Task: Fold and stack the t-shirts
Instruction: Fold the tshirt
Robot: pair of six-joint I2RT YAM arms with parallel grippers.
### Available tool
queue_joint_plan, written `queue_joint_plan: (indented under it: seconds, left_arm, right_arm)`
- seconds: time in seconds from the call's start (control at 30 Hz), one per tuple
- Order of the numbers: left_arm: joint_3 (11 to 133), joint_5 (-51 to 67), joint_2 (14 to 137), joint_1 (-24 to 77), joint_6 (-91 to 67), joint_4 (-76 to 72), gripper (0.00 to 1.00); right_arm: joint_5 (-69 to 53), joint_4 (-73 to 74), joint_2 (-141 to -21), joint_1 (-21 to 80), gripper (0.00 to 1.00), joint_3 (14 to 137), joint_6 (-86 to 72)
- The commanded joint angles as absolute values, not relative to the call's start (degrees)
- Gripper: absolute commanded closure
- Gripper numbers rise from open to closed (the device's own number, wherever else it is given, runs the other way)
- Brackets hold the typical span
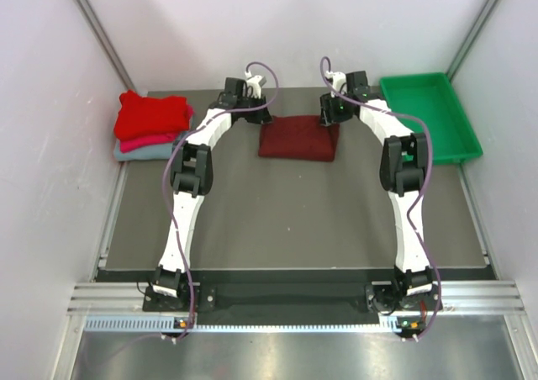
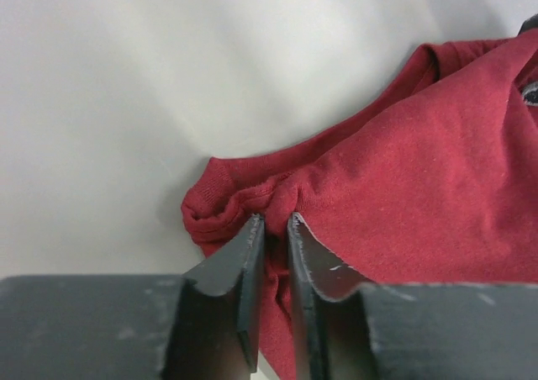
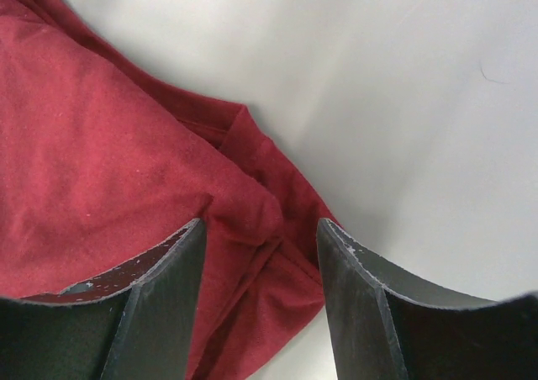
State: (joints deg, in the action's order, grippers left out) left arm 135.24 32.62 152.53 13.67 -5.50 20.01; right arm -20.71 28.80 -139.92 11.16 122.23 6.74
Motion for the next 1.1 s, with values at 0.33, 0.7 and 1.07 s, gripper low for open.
queue_joint_plan:
  seconds: [0.33,0.7,1.07]
  left_arm:
    - [139.1,28.9,149.4,13.9,-4.9,14.5,0.59]
    - [138.2,30.6,150.1,13.9,-4.8,12.6,0.93]
    - [138.3,29.6,149.6,13.9,-5.4,15.5,0.57]
  right_arm:
    - [-20.6,27.2,-135.7,12.6,0.44,122.6,6.0]
    - [-20.0,27.2,-135.6,12.6,0.44,122.3,6.0]
    - [-20.0,27.2,-135.6,12.7,0.44,122.4,6.0]
